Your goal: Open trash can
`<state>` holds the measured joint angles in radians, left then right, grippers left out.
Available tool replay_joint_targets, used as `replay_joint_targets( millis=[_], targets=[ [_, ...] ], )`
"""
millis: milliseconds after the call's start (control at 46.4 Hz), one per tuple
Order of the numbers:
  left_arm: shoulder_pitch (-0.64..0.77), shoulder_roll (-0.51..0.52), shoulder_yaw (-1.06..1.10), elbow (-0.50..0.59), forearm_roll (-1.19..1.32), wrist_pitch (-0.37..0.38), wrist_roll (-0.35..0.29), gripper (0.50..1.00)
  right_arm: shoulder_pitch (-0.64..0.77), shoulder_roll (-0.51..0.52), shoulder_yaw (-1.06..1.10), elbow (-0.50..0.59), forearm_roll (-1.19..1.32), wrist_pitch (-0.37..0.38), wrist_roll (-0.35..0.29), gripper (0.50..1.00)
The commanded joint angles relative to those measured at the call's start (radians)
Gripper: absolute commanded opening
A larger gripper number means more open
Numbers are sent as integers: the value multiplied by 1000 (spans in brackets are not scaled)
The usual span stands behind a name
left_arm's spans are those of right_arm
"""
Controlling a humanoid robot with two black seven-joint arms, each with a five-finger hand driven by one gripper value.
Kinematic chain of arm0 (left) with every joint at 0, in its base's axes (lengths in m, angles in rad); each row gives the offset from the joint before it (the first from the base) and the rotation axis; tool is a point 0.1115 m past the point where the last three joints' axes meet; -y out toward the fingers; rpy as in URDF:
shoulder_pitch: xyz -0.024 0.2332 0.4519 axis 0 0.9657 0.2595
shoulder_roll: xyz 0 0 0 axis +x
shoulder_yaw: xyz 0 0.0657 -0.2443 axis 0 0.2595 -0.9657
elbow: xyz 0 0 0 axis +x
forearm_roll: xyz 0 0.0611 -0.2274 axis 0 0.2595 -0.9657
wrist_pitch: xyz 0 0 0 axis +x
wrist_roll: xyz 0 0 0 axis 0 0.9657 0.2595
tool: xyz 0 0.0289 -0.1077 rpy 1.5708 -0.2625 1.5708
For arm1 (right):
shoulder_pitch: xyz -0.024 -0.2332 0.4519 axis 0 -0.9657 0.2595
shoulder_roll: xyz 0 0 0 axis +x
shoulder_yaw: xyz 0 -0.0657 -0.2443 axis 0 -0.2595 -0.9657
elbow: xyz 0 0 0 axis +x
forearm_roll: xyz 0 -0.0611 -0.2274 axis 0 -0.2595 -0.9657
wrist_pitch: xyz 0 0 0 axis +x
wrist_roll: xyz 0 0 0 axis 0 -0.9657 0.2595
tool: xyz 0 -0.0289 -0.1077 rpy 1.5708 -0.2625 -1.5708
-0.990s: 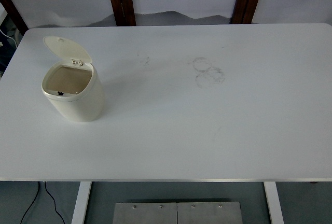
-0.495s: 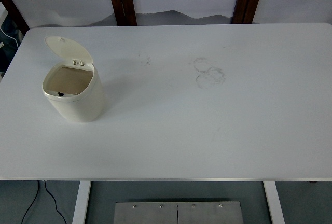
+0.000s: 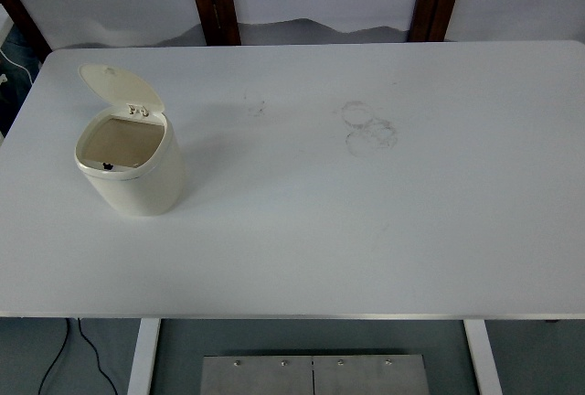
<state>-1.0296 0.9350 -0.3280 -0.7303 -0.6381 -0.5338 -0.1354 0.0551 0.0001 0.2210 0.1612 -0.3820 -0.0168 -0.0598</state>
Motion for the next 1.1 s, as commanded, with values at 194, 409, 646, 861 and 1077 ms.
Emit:
replay_joint_targets(
  millis=[194,409,646,861,1077],
  targets=[
    [174,-87,-155,66,0,-20,0,1000,0,0,0,0,0,0,0,995],
    [258,-147,-203,132,0,-23,0,1000,0,0,0,0,0,0,0,995],
    [306,-199,-235,178,0,-34,0,1000,0,0,0,0,0,0,0,995],
    [318,-203,-236,180,2,-34,0,1000,0,0,0,0,0,0,0,995],
    [332,-205,-238,180,5,-35,0,1000,0,0,0,0,0,0,0,995]
  ],
)
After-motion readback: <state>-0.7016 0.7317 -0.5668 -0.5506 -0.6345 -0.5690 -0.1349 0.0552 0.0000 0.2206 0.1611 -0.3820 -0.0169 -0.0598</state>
